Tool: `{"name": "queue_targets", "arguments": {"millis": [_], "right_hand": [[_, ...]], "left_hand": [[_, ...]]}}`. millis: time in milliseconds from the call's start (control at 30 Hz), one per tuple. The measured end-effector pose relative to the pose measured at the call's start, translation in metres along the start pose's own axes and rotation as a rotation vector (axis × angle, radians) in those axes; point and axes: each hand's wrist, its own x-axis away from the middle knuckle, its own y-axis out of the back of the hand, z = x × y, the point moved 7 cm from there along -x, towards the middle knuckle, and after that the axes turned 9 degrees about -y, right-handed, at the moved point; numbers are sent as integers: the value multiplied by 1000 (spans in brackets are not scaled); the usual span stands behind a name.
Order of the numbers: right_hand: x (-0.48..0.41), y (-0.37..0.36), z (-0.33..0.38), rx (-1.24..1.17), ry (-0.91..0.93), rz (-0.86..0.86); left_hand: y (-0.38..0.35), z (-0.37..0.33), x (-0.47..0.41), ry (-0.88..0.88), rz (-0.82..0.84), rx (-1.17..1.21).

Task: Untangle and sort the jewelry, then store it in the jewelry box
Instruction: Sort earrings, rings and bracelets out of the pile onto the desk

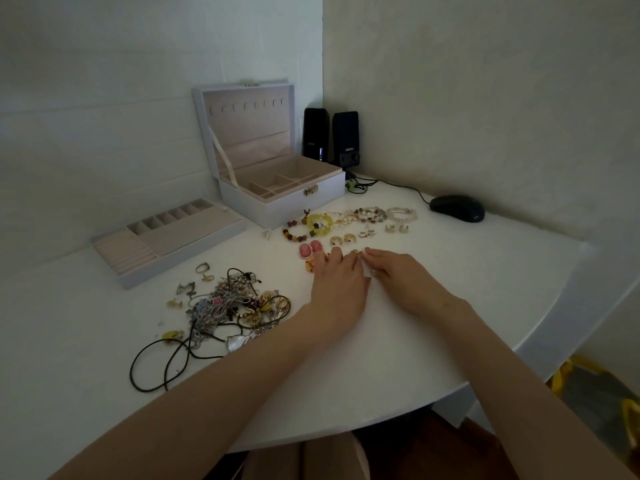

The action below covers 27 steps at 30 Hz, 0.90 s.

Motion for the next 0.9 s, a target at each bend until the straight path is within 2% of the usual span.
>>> {"name": "queue_targets", "arguments": {"millis": [267,467,700,900], "right_hand": [[-12,-2,5,-39,8,7],[-9,6,-3,-117,-54,-102],[-9,-3,5,-39,18,-25],[-4,-1,8,-56,28,-37]], "left_hand": [[2,-3,-2,31,45,-16],[1,2,-5,62,5,31],[-1,2,-9,44,32,74],[1,-1,-2,35,-2,95]]}}
